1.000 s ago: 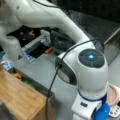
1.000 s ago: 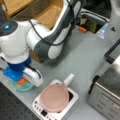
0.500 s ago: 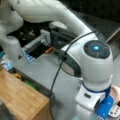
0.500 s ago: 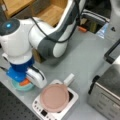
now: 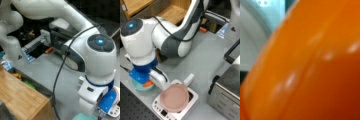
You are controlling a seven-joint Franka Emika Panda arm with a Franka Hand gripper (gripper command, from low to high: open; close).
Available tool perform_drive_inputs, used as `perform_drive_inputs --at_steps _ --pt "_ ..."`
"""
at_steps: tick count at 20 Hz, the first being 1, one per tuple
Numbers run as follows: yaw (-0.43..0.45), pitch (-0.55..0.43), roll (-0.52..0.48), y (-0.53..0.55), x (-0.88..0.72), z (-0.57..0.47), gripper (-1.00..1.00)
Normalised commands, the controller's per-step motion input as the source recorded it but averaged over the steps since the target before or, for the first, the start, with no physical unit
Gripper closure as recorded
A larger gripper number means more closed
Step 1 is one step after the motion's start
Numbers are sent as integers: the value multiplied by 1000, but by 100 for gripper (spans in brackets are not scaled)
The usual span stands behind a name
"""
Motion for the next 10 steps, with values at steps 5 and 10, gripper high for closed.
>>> perform_drive_inputs --at_steps 5,10 --pt "-130 -8 7 257 -202 -11 100" --pt "-131 -34 -25 303 -218 -34 100"
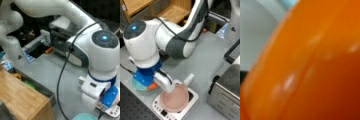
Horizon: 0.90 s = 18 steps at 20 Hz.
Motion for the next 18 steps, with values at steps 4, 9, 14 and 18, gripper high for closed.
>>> perform_drive_inputs --at_steps 4,9,14,18 --pt "-120 -57 -52 302 -238 -72 100" --pt "-116 -78 -68 273 -288 -105 100" --pt "-96 -131 -72 141 -350 -133 100" --pt "-75 -171 -70 99 -425 -214 100"
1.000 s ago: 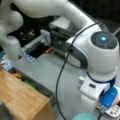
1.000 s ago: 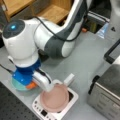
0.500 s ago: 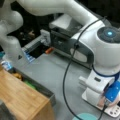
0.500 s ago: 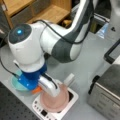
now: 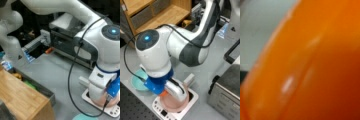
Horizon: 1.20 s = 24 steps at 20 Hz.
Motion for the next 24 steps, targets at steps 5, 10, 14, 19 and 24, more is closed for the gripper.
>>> perform_drive_inputs --at_steps 5,10,14,19,24 --pt "-51 -209 -60 100 -417 -246 100" --pt "-36 -251 -61 125 -377 -228 100" --pt "-29 -263 -93 135 -363 -183 100" --pt "-34 -250 -129 126 -354 -118 100" --pt "-49 -227 -167 94 -342 -80 100"
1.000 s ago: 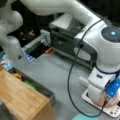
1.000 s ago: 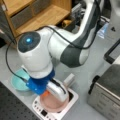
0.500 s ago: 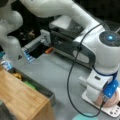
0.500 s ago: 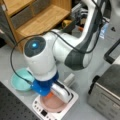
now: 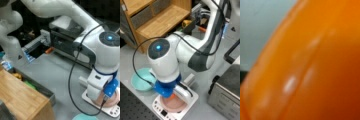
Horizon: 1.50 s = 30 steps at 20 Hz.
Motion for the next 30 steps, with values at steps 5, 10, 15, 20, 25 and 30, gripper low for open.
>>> perform_drive_inputs --at_steps 5,10,15,20,25,30 --pt "-59 -209 -171 85 -310 -93 100" --pt "-60 -219 -171 77 -262 -126 100" --pt "-62 -213 -180 72 -241 -125 100" --pt "-65 -188 -174 83 -227 -95 -100" --pt "-65 -180 -180 93 -205 -89 -100" --pt "-59 -178 -185 85 -192 -86 -100"
